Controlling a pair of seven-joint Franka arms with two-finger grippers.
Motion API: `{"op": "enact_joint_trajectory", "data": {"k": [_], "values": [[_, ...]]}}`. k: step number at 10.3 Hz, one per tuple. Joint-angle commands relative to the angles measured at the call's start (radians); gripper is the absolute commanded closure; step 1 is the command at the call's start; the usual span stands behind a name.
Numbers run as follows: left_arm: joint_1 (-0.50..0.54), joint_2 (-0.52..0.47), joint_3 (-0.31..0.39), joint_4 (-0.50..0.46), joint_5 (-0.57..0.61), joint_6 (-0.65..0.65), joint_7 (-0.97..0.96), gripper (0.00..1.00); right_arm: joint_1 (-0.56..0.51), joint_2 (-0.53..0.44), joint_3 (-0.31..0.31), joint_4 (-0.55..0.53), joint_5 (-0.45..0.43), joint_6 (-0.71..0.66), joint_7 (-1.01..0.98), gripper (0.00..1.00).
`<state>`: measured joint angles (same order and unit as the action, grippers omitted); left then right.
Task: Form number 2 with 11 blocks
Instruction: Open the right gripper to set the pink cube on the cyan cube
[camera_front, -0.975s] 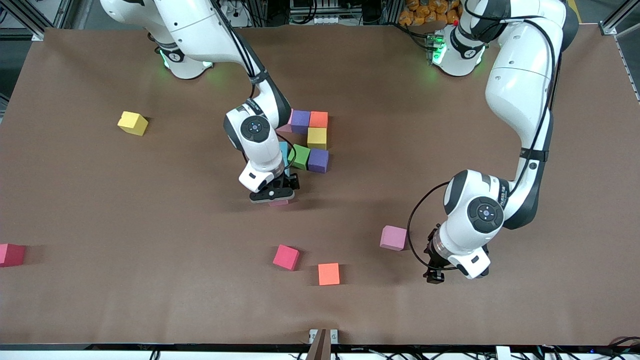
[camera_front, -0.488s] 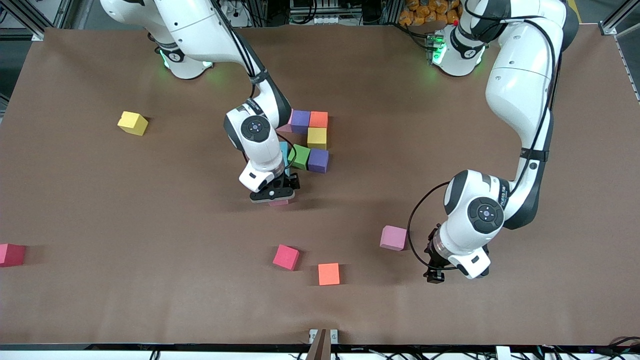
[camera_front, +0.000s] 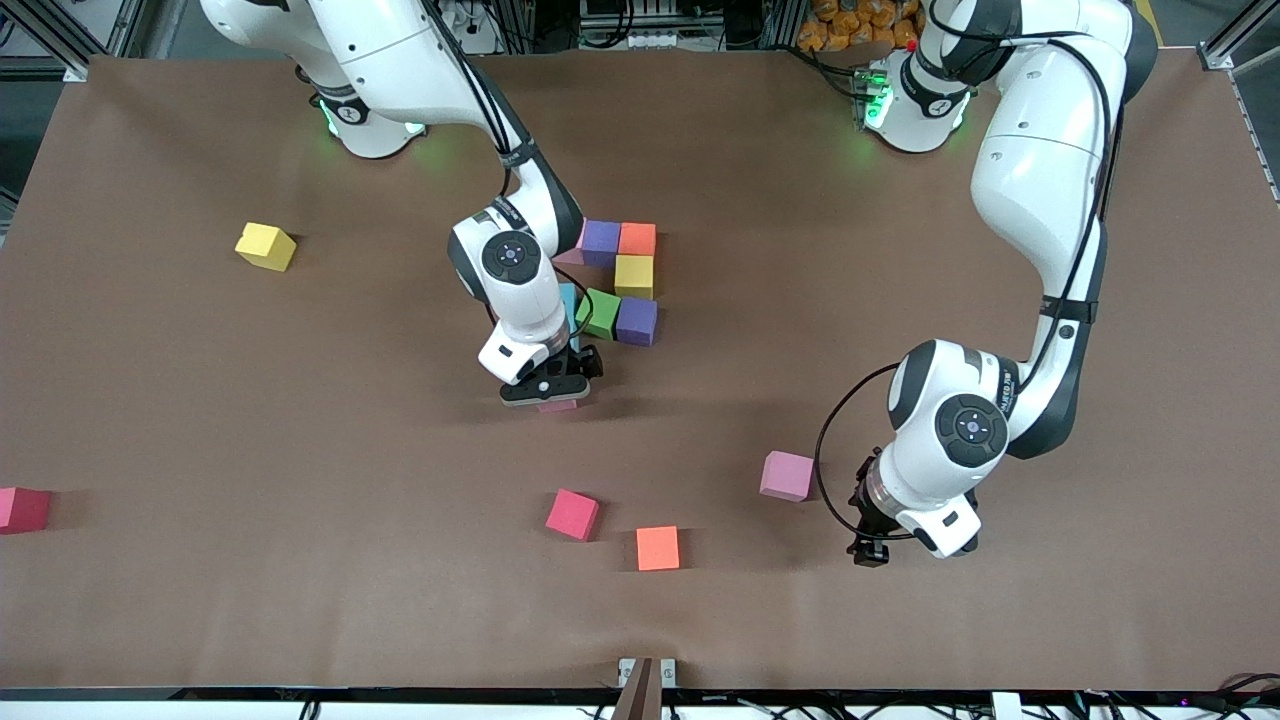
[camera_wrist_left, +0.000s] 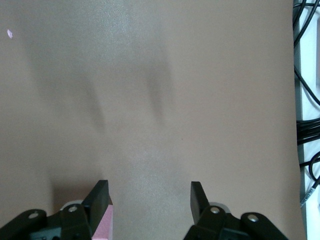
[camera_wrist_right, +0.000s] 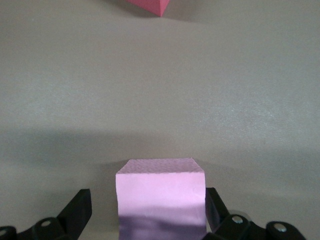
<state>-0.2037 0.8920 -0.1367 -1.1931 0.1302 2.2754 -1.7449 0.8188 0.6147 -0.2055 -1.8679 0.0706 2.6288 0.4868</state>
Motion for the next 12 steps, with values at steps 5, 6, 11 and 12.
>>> {"op": "enact_joint_trajectory", "data": {"k": [5, 6, 11, 12], "values": [[-0.002, -0.016, -0.004, -0.008, 0.012, -0.019, 0.011, 0.26, 0.002, -0.033, -0.005, 0.006, -0.009, -0.044, 0.009, 0.0], [-0.002, -0.016, -0.004, -0.008, 0.012, -0.019, 0.011, 0.26, 0.0, -0.042, -0.005, 0.009, -0.009, -0.065, 0.009, 0.0], [-0.002, -0.016, -0.004, -0.006, 0.012, -0.019, 0.01, 0.26, -0.001, -0.067, -0.005, 0.075, -0.009, -0.213, 0.009, 0.0], [-0.002, -0.018, -0.004, -0.006, 0.012, -0.019, 0.01, 0.26, -0.003, -0.069, -0.005, 0.099, -0.009, -0.252, 0.009, 0.0]]}}
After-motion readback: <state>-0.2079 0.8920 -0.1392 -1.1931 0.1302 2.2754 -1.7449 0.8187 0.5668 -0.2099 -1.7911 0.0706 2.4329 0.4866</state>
